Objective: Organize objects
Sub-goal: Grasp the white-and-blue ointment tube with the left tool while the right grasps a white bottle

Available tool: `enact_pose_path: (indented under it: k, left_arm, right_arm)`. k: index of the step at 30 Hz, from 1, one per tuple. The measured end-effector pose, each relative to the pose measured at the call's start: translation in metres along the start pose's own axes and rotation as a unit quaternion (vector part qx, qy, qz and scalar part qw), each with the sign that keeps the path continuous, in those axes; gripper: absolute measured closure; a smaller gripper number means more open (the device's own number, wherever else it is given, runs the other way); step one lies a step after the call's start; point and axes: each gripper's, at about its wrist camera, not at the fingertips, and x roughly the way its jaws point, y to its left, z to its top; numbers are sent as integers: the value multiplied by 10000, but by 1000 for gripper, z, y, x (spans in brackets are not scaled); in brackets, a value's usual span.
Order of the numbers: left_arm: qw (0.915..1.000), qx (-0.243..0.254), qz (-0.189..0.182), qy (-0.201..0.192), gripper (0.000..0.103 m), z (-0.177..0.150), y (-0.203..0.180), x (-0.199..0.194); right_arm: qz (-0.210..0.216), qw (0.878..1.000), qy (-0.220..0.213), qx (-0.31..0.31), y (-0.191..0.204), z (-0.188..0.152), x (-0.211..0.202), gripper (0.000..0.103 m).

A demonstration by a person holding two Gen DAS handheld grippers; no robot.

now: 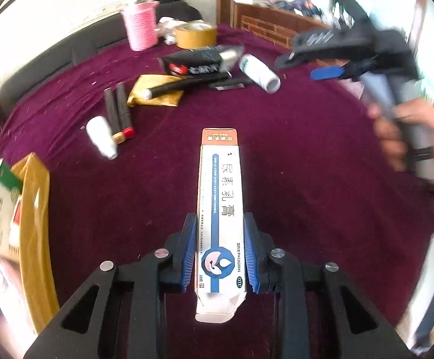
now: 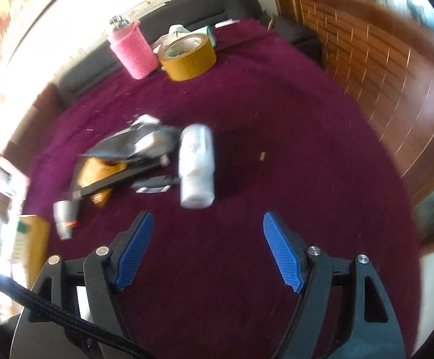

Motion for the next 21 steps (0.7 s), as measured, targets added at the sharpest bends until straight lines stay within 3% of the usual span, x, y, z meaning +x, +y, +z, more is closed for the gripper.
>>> enact_pose_path:
  k: [2,7,9,11,12,14,21]
  left_arm:
    - [9995,-247,-85,-161,78,-4,9,-16]
    - [9959,-791,-205,-381,78,-15,40,-44]
    - [9943,-966,-216,-407,78,-19,50,-50]
    - [9932,-1067,-223,-412,78,-23,56,-52]
    - [9926,-1117,-214,-422,78,-25,60,-52]
    - [9917,-1190,-232,-419,78,-28,64,-52]
    - [9885,-1376,-249,-579,78,-36,78,-61]
  right_arm:
    - [-405,9989,-76,-225,11,13,14,28]
    - [-758,9966,164,-274,24,39,51,35]
    - [-860,9955,325,-233,24,42,66,50]
    - [-901,9948,456,-150,23,41,75,58]
    - [-968,9945,363,-167,24,40,72,66]
    - [-911,9950,387,-126,25,40,72,71]
    - [-320,9978,454,356,7,23,51,71]
